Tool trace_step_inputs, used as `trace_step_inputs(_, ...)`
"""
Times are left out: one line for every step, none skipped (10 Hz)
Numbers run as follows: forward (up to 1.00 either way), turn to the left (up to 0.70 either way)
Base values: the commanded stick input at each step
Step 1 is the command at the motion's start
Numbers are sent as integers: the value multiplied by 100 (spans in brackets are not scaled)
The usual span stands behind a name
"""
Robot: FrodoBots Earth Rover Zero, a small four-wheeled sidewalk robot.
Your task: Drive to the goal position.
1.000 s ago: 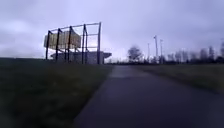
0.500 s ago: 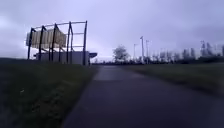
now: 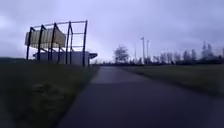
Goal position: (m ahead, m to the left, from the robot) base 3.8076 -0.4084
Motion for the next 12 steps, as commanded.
trace_step_inputs(100,0)
trace_step_inputs(100,0)
trace_step_inputs(100,0)
trace_step_inputs(100,0)
trace_step_inputs(100,0)
trace_step_inputs(100,0)
trace_step_inputs(100,0)
trace_step_inputs(100,0)
trace_step_inputs(100,0)
trace_step_inputs(100,0)
trace_step_inputs(100,0)
trace_step_inputs(100,0)
